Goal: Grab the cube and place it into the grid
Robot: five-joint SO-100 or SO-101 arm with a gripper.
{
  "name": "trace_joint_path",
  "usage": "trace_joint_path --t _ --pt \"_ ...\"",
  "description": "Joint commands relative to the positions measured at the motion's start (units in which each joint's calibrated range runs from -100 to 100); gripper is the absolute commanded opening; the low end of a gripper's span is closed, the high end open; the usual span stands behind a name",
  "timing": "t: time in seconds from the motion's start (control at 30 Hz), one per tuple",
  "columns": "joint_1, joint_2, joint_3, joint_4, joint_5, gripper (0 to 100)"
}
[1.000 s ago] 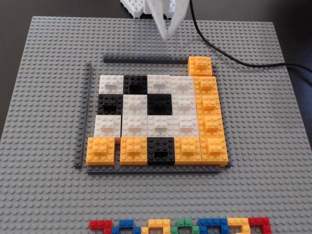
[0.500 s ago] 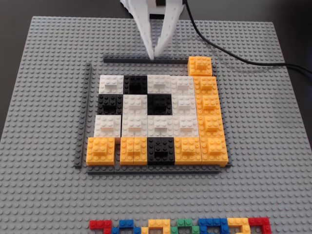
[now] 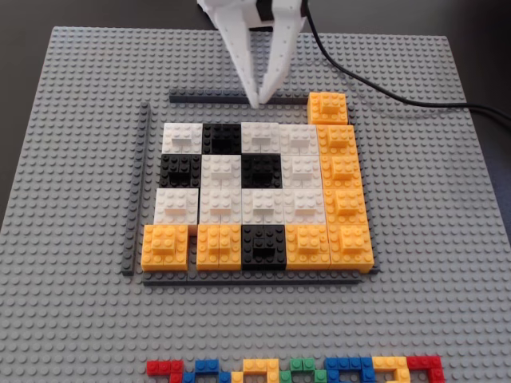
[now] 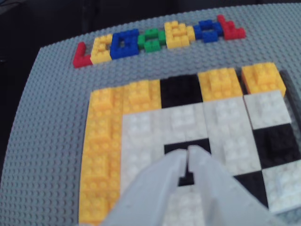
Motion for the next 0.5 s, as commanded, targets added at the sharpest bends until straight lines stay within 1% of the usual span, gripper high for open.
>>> trace_joint_path --t 0.0,0.13,0.47 --pt "-0.23 -2.04 0.53 2.31 0.00 0" --pt "0.00 -2.04 0.53 5.44 1.17 0" --pt "0.22 -2.04 0.53 8.37 1.12 0"
